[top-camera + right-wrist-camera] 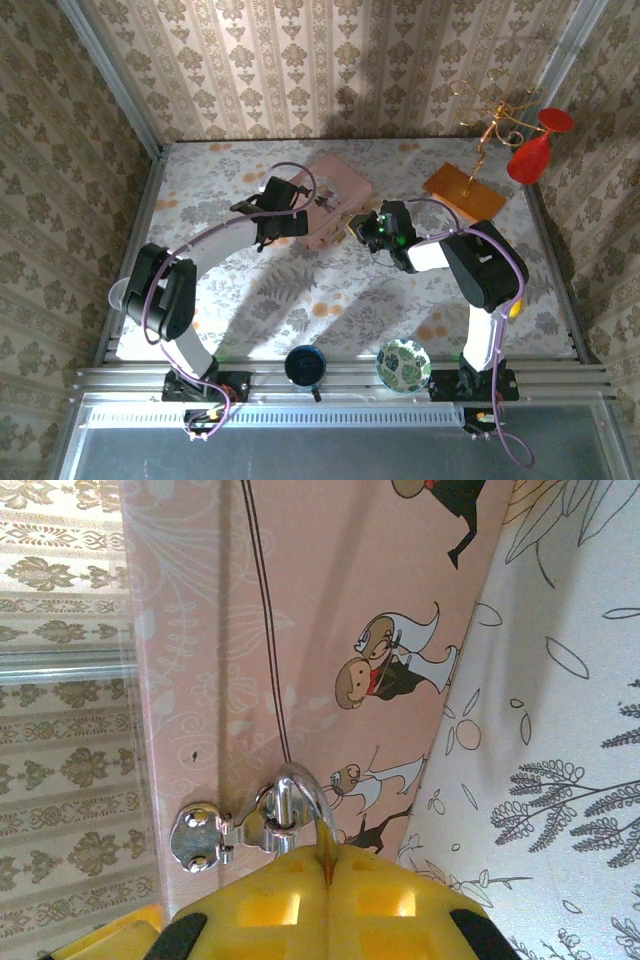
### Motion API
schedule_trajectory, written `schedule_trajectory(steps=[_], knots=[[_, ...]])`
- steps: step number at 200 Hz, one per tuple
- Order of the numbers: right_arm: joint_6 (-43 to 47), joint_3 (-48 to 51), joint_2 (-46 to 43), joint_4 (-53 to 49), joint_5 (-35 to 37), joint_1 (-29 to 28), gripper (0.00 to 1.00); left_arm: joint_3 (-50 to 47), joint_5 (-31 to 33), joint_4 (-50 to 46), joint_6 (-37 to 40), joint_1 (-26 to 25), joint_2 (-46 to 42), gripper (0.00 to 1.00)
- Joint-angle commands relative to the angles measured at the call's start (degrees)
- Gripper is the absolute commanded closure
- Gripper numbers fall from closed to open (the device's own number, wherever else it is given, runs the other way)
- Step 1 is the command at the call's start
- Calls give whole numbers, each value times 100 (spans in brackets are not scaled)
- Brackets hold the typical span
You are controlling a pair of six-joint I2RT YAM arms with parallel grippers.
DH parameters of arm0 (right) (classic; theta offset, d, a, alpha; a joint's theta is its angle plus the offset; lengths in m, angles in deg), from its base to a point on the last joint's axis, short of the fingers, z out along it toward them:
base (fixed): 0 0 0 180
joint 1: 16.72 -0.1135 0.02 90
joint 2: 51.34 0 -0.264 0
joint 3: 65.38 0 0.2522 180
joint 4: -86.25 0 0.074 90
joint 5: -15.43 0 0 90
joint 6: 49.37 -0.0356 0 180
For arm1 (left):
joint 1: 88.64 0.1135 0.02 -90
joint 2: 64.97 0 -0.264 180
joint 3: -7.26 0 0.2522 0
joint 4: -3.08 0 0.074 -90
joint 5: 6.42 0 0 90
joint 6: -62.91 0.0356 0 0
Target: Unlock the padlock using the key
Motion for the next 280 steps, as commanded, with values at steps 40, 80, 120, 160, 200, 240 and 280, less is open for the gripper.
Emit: schedule_trajectory(steps=[40,80,120,160,200,240,280], knots=[[268,-179,-244,-403,685,189,100,-34,314,-752,210,39,200,0],[319,-311,-244,-508,668,222,100,4,307,-775,207,48,217,0],[364,-308,-266,-571,685,250,100,37,280,-778,218,74,217,0],[389,-151,-375,-536,685,336,100,39,243,-779,227,116,227,0],[609,-10,-625,-650,566,398,100,27,228,-786,257,230,269,0],[1053,75,-1044,-1099,166,438,100,-82,252,-780,296,510,235,0],[1335,273,-1375,-1505,-313,491,100,-91,259,-727,388,818,191,0]])
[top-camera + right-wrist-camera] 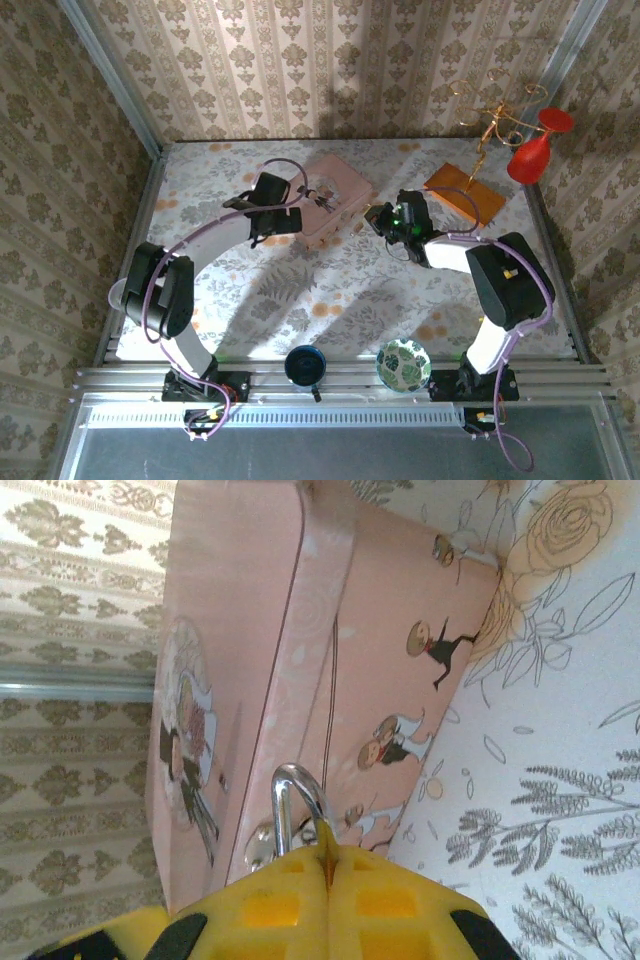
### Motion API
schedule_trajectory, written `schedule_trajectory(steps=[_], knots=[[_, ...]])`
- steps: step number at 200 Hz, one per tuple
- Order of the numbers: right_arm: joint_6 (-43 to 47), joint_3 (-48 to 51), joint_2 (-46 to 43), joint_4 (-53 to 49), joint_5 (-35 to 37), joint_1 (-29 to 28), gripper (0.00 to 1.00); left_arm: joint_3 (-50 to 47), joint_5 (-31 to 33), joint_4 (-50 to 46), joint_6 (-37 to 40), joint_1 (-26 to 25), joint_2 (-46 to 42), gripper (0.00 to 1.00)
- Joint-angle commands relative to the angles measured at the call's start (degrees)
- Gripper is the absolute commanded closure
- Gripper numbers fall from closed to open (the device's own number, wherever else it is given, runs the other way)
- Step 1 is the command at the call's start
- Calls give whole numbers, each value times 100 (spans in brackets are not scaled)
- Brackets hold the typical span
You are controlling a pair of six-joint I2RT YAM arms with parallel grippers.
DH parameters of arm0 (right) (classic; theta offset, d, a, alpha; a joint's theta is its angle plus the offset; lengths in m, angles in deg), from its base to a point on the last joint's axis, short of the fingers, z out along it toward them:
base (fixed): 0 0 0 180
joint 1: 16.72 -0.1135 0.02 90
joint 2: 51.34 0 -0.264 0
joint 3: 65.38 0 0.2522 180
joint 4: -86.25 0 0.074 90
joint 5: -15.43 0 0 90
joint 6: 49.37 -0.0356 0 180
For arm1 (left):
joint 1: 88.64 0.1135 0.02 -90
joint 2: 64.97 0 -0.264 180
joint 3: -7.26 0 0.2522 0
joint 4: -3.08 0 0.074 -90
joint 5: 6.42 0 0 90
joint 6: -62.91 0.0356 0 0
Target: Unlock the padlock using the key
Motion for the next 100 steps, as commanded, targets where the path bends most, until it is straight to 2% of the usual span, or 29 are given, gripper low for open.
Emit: schedule_trajectory(steps=[1,22,48,79,100], knots=[[358,168,-328,-383,-405,61,100,-158,550,-630,247,413,158,0],[660,231,-480,-705,-686,102,100,-114,486,-578,289,548,197,0],[1044,250,-490,-894,-1385,159,100,-77,311,-490,266,617,207,0],[1408,157,-209,-1035,-2246,203,100,-85,86,-403,196,615,132,0],[1567,102,7,-1156,-2480,203,100,-115,-29,-340,150,601,50,0]])
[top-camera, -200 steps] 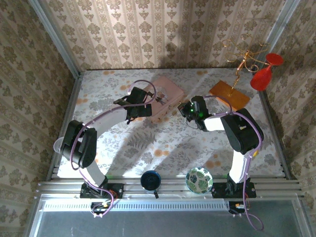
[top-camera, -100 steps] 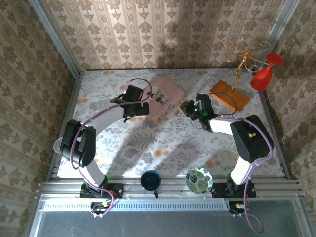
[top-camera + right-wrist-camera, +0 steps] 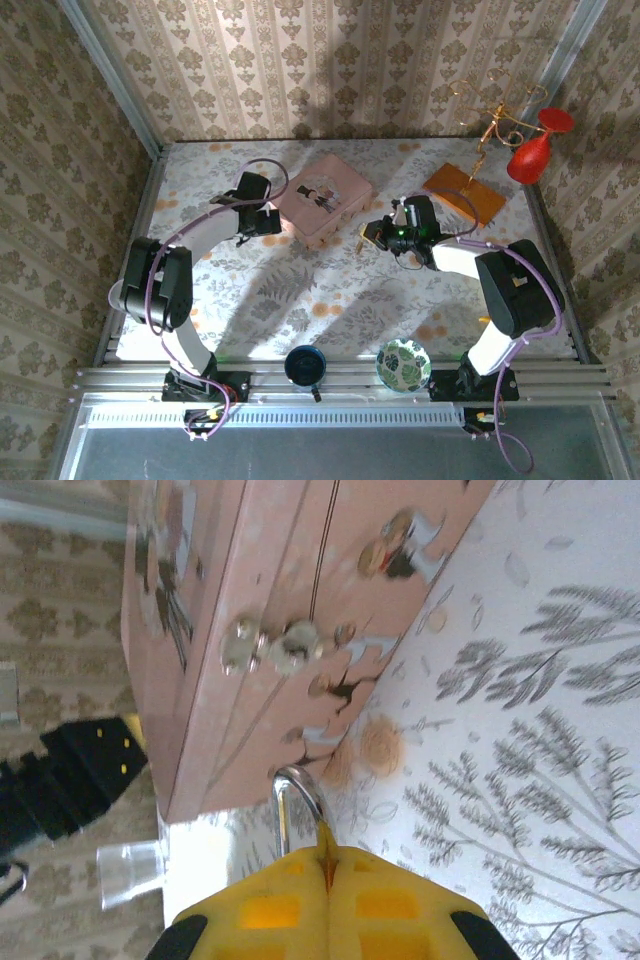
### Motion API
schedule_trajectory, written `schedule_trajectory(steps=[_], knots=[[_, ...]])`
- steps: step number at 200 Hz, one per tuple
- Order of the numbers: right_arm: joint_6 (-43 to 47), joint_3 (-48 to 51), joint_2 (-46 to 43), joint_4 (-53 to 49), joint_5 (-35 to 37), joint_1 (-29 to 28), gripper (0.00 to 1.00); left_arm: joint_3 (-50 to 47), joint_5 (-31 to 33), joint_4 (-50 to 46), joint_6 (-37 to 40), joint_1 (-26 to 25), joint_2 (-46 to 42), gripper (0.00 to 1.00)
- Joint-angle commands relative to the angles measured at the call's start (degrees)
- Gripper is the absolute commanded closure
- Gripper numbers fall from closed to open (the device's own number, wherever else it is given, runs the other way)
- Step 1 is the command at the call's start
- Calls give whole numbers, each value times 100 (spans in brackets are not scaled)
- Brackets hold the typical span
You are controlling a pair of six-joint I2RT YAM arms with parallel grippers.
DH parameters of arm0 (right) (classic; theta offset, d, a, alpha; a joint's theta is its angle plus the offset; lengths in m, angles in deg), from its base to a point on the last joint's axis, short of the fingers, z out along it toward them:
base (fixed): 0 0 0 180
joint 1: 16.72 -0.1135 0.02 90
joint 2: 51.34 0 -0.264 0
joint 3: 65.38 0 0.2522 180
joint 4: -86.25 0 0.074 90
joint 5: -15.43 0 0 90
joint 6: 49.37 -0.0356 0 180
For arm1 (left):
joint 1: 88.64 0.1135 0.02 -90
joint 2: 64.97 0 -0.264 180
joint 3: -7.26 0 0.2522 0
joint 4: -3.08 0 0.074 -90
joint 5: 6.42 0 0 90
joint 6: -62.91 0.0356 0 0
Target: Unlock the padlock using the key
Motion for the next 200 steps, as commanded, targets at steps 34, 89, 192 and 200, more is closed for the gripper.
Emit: schedule_trajectory(steps=[34,89,192,200], knots=[[817,-154,381,-876,-522,67,100,-106,-289,-1,-51,-70,-307,0],[1177,179,44,-1484,-214,450,100,-151,-360,19,-108,-120,-560,0],[2059,492,-724,-2863,541,1106,66,-64,-477,72,-197,-206,-588,0],[2076,465,-760,-2903,580,1106,66,-57,-521,81,-212,-211,-582,0]])
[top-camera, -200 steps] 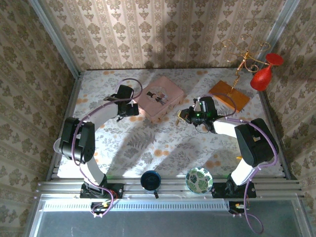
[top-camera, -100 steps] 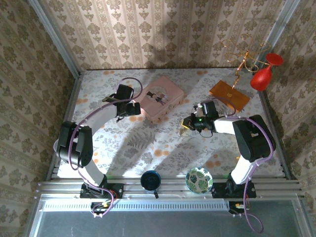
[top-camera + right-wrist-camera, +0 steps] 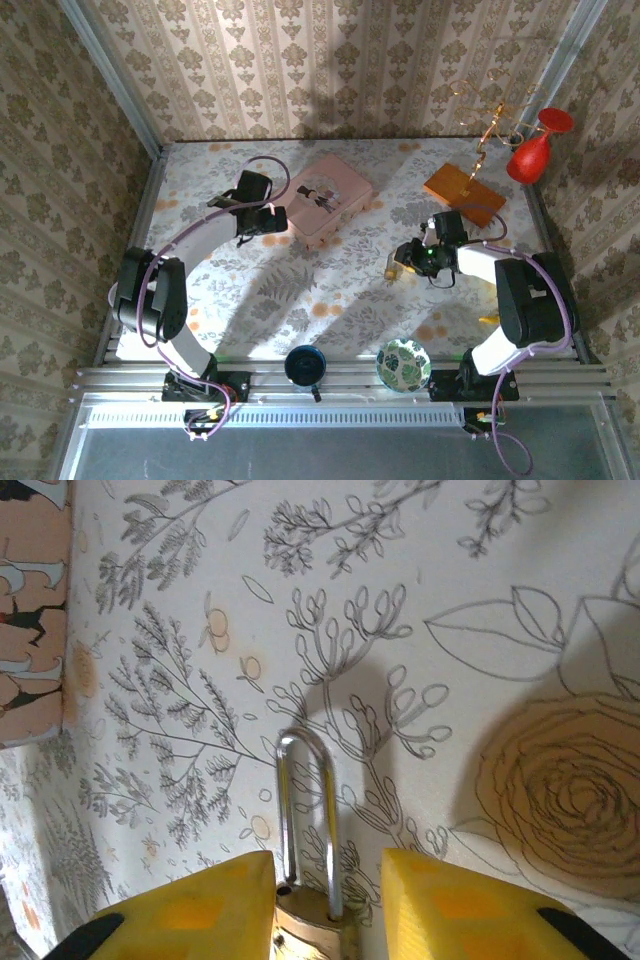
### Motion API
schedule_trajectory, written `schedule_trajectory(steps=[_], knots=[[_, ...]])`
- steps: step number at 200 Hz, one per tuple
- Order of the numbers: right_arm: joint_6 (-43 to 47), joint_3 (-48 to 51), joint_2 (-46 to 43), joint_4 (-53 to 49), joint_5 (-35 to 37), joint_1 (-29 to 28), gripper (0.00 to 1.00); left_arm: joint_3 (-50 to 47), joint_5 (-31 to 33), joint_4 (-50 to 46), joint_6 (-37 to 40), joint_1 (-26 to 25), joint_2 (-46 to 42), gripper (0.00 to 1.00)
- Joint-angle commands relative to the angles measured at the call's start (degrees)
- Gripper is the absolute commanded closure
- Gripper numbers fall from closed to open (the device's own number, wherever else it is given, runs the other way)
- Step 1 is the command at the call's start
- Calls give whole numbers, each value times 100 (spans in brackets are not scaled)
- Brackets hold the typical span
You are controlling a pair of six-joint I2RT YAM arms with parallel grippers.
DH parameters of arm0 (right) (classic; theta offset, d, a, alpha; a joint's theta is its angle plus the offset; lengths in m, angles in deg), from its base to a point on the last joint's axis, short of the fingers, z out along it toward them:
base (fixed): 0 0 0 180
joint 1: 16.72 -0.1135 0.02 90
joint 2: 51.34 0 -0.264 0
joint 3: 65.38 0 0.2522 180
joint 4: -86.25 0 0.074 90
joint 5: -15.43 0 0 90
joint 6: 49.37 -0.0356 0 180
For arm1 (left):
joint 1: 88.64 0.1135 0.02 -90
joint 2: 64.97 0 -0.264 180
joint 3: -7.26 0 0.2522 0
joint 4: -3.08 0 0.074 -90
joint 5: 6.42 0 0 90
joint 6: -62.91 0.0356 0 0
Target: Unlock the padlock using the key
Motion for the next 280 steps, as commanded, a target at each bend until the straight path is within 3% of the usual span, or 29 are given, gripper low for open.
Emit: schedule_trajectory(steps=[1,22,44,79,106,111,116,187,280], knots=[[260,-49,-179,-432,258,-2,66,21,-133,17,-146,-42,-159,0],[344,-161,-376,-575,465,-2,66,-2,-212,35,-232,-70,-195,0],[493,-415,-624,-609,681,-80,59,-144,-286,188,-464,-84,-303,0],[1006,-1211,-753,-506,1661,-681,47,-466,-640,778,-1088,-81,-412,0],[1517,-2183,-207,-460,2499,-1129,42,-580,-854,1107,-1403,-43,-367,0],[1577,-2386,-51,-474,2579,-1172,33,-595,-921,1160,-1438,-28,-340,0],[1633,-2588,120,-477,2639,-1199,31,-600,-982,1211,-1477,-20,-322,0],[2015,-4853,2204,-758,2938,-1358,26,-560,-1211,1331,-1467,50,-74,0],[2028,-5214,2988,-718,2366,-1357,34,-61,-1493,1451,-1334,134,574,7]])
